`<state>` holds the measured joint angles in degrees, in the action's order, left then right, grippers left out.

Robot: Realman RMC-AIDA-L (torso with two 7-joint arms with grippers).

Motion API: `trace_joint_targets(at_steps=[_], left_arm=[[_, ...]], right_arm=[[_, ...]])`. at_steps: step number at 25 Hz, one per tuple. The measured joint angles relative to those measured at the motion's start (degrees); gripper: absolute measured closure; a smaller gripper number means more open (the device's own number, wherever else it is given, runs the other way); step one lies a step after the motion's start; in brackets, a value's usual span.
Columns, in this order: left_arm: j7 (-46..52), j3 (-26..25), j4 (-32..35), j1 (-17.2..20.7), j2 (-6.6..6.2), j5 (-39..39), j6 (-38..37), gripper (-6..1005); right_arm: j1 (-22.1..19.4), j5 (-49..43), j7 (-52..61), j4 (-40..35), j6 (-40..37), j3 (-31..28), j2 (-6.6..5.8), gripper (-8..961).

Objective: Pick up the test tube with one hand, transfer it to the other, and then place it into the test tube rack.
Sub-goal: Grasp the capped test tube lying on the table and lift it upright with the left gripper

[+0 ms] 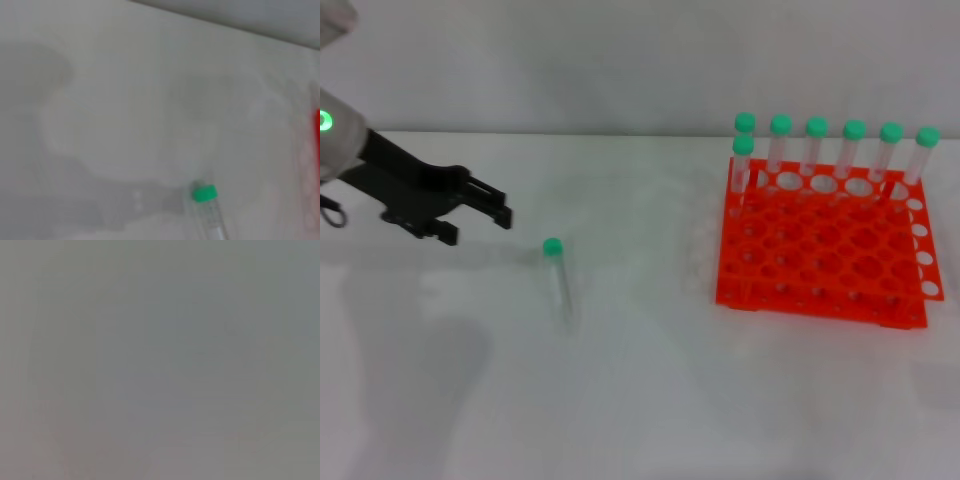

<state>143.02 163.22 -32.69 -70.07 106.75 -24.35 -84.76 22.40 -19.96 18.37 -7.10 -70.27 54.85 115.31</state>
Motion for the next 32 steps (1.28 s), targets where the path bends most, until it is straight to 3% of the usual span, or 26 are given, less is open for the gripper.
trace_joint_targets(at_steps=[5, 9, 20, 32], left_arm=[[6.82, -0.01, 9.21, -1.49, 0.03, -6.84, 5.92, 170], [10.42, -0.02, 11.06, -3.79, 1.69, -13.28, 7.0, 169], [15.47, -0.1, 15.17, -4.52, 3.82, -17.38, 11.81, 170], [17.18, -0.16, 15.41, -2.88, 4.0, -14.66, 12.07, 170]], right_arm=[[0.02, 0.01, 0.0, -0.29, 0.09, 0.06, 0.06, 98], [0.16, 0.01, 0.0, -0.44, 0.22, 0.09, -0.09, 98], [1.26, 0.4, -5.78, -0.47, 0.71, -0.42, -0.05, 99], [1.62, 0.54, -5.97, -2.39, 4.5, -0.53, -0.34, 99]])
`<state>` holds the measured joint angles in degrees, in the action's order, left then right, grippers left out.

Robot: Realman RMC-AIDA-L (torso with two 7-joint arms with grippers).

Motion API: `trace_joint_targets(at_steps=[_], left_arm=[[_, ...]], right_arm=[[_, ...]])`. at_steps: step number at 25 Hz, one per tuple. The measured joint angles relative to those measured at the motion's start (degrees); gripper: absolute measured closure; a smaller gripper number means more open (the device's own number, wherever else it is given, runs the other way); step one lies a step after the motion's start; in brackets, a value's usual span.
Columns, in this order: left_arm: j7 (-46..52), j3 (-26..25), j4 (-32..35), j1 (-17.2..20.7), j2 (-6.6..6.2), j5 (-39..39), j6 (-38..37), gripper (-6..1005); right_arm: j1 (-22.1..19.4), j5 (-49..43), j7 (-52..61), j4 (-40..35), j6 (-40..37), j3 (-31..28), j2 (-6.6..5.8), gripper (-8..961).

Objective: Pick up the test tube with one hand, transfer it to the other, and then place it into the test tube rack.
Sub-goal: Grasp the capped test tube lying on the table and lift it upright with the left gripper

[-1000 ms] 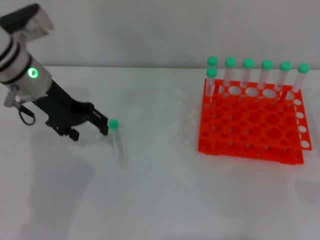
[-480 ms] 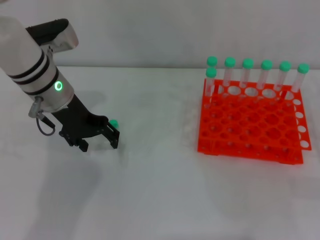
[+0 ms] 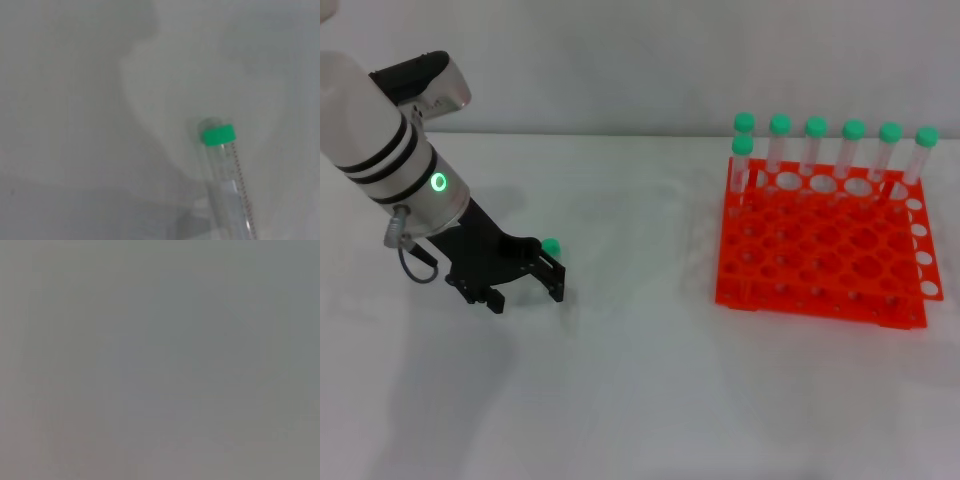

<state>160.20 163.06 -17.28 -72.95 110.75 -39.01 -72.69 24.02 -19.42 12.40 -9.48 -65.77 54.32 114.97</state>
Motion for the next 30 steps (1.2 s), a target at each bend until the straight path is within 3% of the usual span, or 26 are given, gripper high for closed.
trace_joint_targets(at_steps=[11, 20, 22, 28, 30], left_arm=[[2.44, -0.03, 2.07, 0.12, -0.58, 0.7, -0.31, 170], [2.59, -0.02, 2.08, 1.96, -0.03, 2.28, 0.9, 169], [2.4, -0.02, 2.08, 2.93, 0.0, 4.06, 1.43, 321], [2.3, -0.02, 2.08, 4.21, 0.0, 6.45, 2.64, 481], [2.25, -0.02, 2.08, 4.44, 0.0, 7.12, 2.98, 480]], right_arm=[[0.15, 0.1, -2.5, -0.16, 1.16, -2.87, 0.08, 99], [-0.11, 0.09, -3.08, -0.13, 1.18, -2.93, 0.05, 100], [-0.19, 0.09, -3.08, -0.12, 1.18, -2.97, -0.01, 100], [-0.2, 0.08, -3.09, -0.09, 1.17, -3.08, -0.07, 100], [-0.17, 0.08, -3.09, -0.09, 1.17, -3.08, -0.08, 100]])
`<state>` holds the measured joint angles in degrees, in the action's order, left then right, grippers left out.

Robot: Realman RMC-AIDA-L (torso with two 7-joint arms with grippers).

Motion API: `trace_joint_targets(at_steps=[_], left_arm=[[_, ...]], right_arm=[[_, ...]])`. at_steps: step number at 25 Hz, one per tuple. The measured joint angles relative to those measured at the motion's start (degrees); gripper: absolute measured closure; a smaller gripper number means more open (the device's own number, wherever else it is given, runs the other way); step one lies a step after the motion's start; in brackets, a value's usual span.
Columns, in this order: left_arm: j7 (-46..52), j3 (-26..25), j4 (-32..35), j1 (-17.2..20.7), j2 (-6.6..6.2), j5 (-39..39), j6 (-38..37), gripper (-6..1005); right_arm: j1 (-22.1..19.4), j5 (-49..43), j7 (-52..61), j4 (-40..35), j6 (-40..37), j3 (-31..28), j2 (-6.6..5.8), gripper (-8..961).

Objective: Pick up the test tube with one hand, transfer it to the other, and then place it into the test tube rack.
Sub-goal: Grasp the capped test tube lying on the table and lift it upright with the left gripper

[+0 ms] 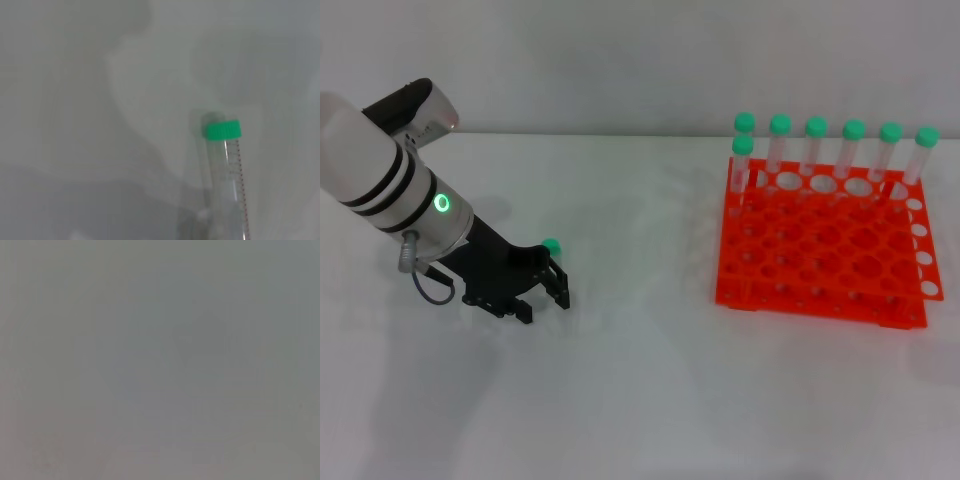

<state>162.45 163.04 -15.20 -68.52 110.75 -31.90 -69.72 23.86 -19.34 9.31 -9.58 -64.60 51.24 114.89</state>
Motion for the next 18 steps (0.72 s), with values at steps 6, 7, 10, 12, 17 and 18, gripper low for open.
trace_joint_targets(at_steps=[6, 7, 10, 12, 17, 18], left_arm=[[-0.02, 0.0, 0.48, 0.03, -0.04, 0.46, 0.09, 480], [-0.02, 0.0, 0.86, -0.06, -0.12, 0.3, 0.08, 482], [-0.02, 0.0, 1.79, -0.22, -0.37, -0.03, 0.04, 485], [-0.02, 0.0, 1.94, -0.22, -0.42, -0.1, 0.14, 487], [-0.02, 0.0, 1.65, -0.04, -0.53, -0.2, 0.16, 493], [-0.01, 0.02, 1.62, -0.04, -0.55, -0.31, 0.17, 494]], right_arm=[[-0.01, 0.01, -0.66, 0.0, 0.04, 0.0, 0.04, 100], [-0.01, 0.01, -0.95, 0.0, 0.05, 0.0, 0.07, 100], [0.01, 0.01, -1.4, 0.0, 0.07, 0.0, 0.1, 100], [0.11, 0.01, -1.45, 0.0, 0.08, 0.0, 0.11, 100], [0.32, 0.0, -1.48, 0.0, 0.09, 0.0, 0.14, 101], [0.32, 0.01, -1.48, 0.0, 0.08, 0.0, 0.14, 101]])
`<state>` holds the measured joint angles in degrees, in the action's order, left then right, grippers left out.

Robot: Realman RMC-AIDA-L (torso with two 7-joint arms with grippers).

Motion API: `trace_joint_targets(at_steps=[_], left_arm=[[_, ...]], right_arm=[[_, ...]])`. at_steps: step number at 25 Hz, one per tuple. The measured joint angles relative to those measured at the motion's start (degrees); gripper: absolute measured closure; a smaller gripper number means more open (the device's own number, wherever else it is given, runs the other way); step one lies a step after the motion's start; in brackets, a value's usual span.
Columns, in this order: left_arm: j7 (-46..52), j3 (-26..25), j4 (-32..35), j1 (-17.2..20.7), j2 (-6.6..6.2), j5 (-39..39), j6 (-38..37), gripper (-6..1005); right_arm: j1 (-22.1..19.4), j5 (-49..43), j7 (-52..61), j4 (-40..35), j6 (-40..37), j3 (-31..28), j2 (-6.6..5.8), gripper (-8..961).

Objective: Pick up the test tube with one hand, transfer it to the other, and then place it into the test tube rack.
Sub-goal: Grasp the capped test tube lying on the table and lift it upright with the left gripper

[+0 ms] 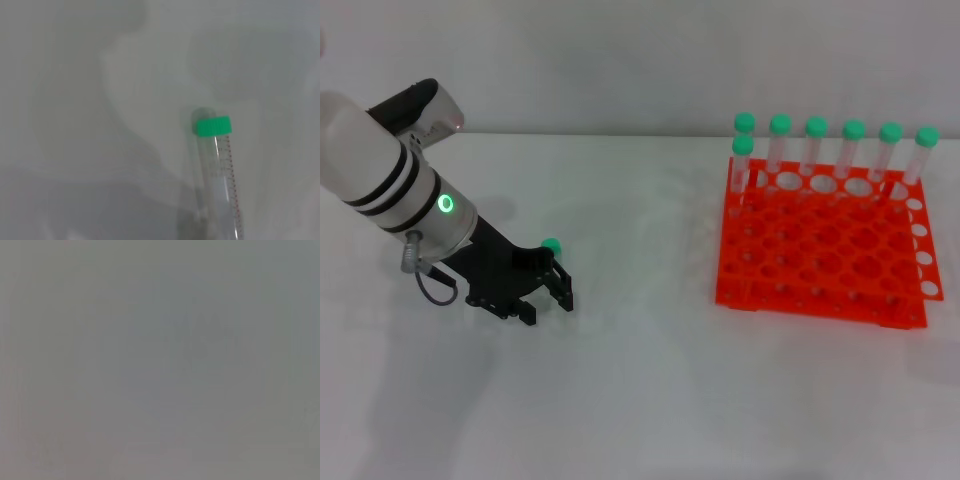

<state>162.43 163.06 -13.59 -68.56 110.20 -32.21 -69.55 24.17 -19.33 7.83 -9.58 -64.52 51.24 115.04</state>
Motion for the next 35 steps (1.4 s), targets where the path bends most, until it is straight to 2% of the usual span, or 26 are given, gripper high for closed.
trace_joint_targets(at_steps=[5, 12, 20, 22, 32, 35], left_arm=[[0.51, 0.06, 0.0, -0.67, -0.05, -1.42, 1.13, 500], [1.18, 0.07, 0.57, -2.55, 0.53, -2.78, 2.41, 508], [4.04, 0.07, 0.67, -3.89, 2.79, -8.75, 2.82, 517], [4.24, 0.07, 0.67, -4.15, 2.97, -9.21, 2.95, 519], [4.24, -0.02, 0.61, -4.21, 2.29, -8.84, 3.73, 530], [4.24, -0.02, 0.6, -3.99, 2.37, -8.79, 3.78, 598]], right_arm=[[0.09, 0.0, -0.01, 0.0, -0.03, 0.0, 0.04, 101], [0.62, 0.0, -0.01, 0.0, -0.06, 0.31, 0.18, 101], [1.0, 0.0, -0.01, 0.42, -0.05, 0.12, 0.19, 101], [0.8, 0.0, -0.01, 0.42, -0.03, 0.13, 0.2, 101], [0.12, 0.0, -0.01, 0.29, -0.17, 0.0, 0.19, 102], [0.32, 0.0, -0.01, 0.41, -0.16, 0.0, 0.19, 102]])
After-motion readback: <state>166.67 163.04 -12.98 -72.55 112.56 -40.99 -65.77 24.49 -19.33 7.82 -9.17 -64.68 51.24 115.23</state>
